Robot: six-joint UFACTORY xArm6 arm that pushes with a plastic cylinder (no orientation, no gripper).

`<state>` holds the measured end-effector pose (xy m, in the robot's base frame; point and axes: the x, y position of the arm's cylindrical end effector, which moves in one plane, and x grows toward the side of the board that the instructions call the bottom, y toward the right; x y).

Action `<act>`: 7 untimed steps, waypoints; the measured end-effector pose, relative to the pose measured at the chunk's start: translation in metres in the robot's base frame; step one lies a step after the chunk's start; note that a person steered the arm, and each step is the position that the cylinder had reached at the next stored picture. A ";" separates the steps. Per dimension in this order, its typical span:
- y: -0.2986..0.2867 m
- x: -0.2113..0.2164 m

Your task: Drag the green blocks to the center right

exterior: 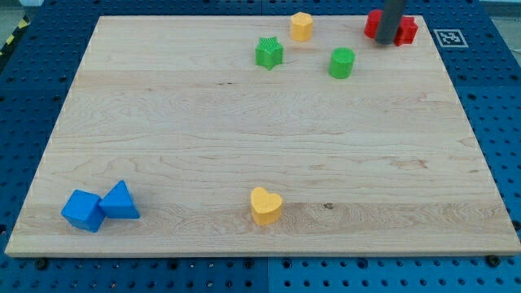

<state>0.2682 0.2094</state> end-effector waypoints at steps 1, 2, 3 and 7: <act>-0.007 0.007; -0.010 0.010; -0.033 0.042; -0.087 0.000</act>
<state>0.2686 0.1225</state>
